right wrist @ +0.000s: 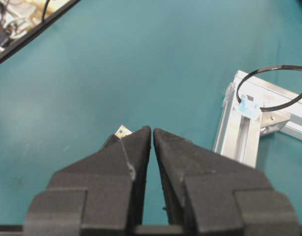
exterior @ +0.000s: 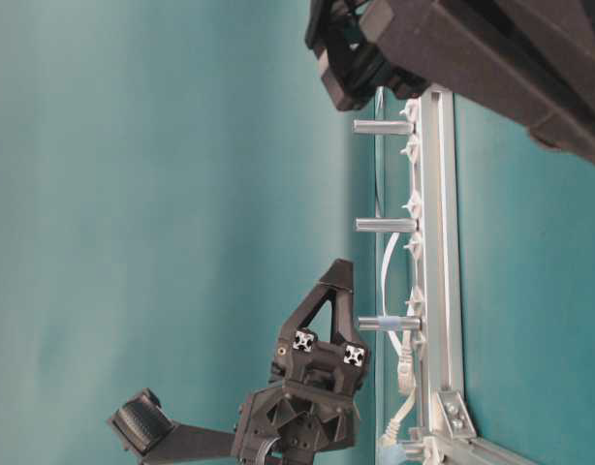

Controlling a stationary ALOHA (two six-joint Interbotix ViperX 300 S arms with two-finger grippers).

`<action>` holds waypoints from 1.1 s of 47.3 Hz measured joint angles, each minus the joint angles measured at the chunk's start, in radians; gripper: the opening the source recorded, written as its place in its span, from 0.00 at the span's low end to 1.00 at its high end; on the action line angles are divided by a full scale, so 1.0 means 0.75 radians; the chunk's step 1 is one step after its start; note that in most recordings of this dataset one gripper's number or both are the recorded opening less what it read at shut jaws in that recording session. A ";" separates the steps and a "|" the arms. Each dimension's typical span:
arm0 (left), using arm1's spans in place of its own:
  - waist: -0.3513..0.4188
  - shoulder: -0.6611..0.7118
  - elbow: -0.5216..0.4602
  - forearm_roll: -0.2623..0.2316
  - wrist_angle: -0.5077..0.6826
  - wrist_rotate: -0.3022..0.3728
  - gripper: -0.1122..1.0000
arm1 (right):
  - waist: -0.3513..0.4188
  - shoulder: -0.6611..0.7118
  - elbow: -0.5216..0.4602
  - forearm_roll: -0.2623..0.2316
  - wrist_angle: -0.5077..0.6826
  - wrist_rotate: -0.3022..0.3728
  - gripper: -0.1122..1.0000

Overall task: Insert the wire through the string loop located on the left side.
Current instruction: 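Open both grippers and move the right gripper toward the USB plug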

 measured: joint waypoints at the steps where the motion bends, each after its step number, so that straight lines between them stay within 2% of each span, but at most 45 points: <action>1: 0.000 -0.002 0.000 0.002 0.008 0.000 0.24 | -0.002 0.004 0.000 0.000 0.000 -0.002 0.28; 5: -0.012 -0.047 0.000 0.045 0.157 0.000 0.12 | -0.020 0.053 -0.006 0.000 0.002 -0.014 0.15; 7: -0.022 -0.080 0.000 0.053 0.258 0.000 0.10 | -0.035 0.074 -0.010 0.000 0.006 -0.012 0.11; 14: -0.029 -0.166 0.000 0.057 0.472 0.000 0.10 | -0.035 0.112 -0.049 0.000 0.014 -0.008 0.10; 23: -0.067 -0.237 0.000 0.057 0.505 0.000 0.10 | -0.039 0.119 -0.076 0.000 0.016 -0.008 0.10; 35: -0.149 -0.239 0.000 0.059 0.540 -0.002 0.10 | -0.039 0.117 -0.059 0.000 0.016 -0.002 0.10; 43: -0.190 -0.239 0.000 0.059 0.603 -0.004 0.10 | -0.039 0.100 -0.059 0.002 0.072 0.000 0.10; 52: -0.192 -0.241 0.000 0.059 0.673 -0.002 0.11 | -0.039 0.076 -0.059 0.000 0.127 0.004 0.10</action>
